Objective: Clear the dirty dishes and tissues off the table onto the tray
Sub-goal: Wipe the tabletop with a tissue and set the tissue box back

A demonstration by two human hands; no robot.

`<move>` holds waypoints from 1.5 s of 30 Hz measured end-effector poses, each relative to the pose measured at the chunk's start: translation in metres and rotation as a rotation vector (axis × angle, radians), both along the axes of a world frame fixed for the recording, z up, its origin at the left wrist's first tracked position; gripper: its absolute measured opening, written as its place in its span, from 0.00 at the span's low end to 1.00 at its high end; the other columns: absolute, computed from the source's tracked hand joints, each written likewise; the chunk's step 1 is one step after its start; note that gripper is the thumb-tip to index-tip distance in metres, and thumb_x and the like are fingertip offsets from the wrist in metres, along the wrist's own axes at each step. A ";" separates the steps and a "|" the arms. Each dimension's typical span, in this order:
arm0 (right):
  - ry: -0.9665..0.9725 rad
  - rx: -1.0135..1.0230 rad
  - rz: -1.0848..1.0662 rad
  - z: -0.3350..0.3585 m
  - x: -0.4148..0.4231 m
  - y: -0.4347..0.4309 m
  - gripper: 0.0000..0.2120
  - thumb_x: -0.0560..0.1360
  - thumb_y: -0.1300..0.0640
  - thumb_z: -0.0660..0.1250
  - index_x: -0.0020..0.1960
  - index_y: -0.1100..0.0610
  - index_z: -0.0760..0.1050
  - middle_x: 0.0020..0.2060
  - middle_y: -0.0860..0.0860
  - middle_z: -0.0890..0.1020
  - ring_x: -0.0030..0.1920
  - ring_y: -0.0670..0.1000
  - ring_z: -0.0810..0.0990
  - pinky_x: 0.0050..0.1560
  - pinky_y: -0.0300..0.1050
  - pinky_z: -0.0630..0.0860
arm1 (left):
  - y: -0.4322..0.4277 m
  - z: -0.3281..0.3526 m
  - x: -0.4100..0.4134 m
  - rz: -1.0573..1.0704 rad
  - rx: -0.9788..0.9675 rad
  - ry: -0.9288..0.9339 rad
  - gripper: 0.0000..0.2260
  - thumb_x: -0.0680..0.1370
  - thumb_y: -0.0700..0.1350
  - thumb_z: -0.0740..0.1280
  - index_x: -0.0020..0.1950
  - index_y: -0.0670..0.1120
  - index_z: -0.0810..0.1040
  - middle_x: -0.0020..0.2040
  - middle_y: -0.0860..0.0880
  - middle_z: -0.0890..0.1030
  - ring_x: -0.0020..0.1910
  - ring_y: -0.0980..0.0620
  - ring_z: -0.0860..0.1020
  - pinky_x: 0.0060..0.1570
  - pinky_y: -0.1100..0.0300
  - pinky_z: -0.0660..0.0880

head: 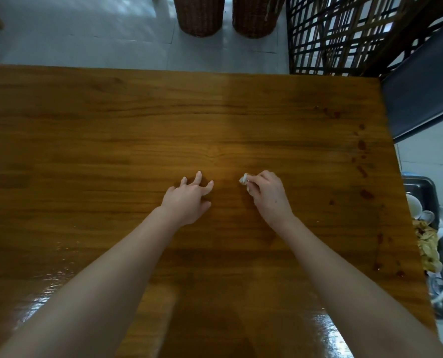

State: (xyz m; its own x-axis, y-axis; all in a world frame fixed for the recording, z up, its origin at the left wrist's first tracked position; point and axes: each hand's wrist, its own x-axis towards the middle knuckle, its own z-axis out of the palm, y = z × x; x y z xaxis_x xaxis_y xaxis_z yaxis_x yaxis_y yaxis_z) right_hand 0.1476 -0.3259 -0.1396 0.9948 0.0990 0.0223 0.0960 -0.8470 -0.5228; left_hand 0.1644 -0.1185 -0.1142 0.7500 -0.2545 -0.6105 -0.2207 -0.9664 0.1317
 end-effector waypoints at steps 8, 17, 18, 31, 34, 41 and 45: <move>0.043 0.000 -0.524 0.002 -0.018 -0.044 0.11 0.79 0.62 0.62 0.59 0.63 0.77 0.50 0.56 0.78 0.49 0.51 0.75 0.48 0.40 0.70 | 0.004 -0.005 0.006 -0.059 -0.011 -0.011 0.27 0.81 0.56 0.58 0.77 0.58 0.52 0.79 0.47 0.47 0.76 0.38 0.54 0.69 0.42 0.63; 0.027 -0.038 -0.253 0.001 -0.073 0.028 0.10 0.78 0.65 0.62 0.58 0.63 0.77 0.44 0.55 0.77 0.45 0.52 0.74 0.46 0.47 0.75 | 0.010 -0.022 0.007 -0.113 0.014 -0.014 0.29 0.80 0.59 0.57 0.78 0.59 0.47 0.79 0.47 0.45 0.76 0.37 0.52 0.69 0.40 0.60; 0.029 -0.032 -0.229 0.002 -0.082 0.030 0.11 0.78 0.65 0.62 0.58 0.64 0.77 0.44 0.55 0.78 0.45 0.53 0.75 0.46 0.46 0.75 | 0.012 -0.022 0.006 -0.111 0.008 -0.001 0.30 0.80 0.60 0.57 0.77 0.59 0.46 0.79 0.48 0.43 0.76 0.37 0.51 0.70 0.39 0.58; 0.145 -0.045 -0.331 0.008 -0.191 -0.015 0.13 0.78 0.64 0.63 0.61 0.59 0.77 0.47 0.52 0.79 0.48 0.49 0.74 0.48 0.42 0.75 | -0.018 0.004 -0.091 -0.183 -0.167 -0.146 0.28 0.82 0.56 0.54 0.78 0.58 0.43 0.79 0.49 0.44 0.78 0.42 0.46 0.73 0.43 0.48; 0.149 -0.037 -0.348 0.010 -0.208 -0.026 0.12 0.78 0.64 0.63 0.60 0.59 0.78 0.46 0.53 0.79 0.48 0.50 0.75 0.47 0.44 0.75 | -0.025 0.010 -0.106 -0.187 -0.201 -0.156 0.26 0.83 0.55 0.53 0.78 0.58 0.46 0.79 0.50 0.46 0.78 0.44 0.48 0.73 0.43 0.48; 0.173 -0.061 -0.377 0.012 -0.241 -0.070 0.11 0.77 0.63 0.64 0.59 0.59 0.79 0.46 0.53 0.79 0.46 0.50 0.75 0.48 0.45 0.75 | -0.031 0.019 -0.130 -0.129 -0.157 -0.113 0.25 0.83 0.54 0.54 0.78 0.58 0.49 0.79 0.51 0.48 0.78 0.44 0.48 0.73 0.41 0.47; 0.135 -0.077 -0.439 0.016 -0.255 -0.105 0.10 0.76 0.65 0.66 0.55 0.61 0.80 0.42 0.53 0.79 0.42 0.51 0.75 0.43 0.45 0.74 | -0.042 0.022 -0.143 -0.115 -0.148 -0.102 0.25 0.83 0.53 0.54 0.78 0.58 0.49 0.79 0.51 0.48 0.78 0.44 0.48 0.73 0.41 0.47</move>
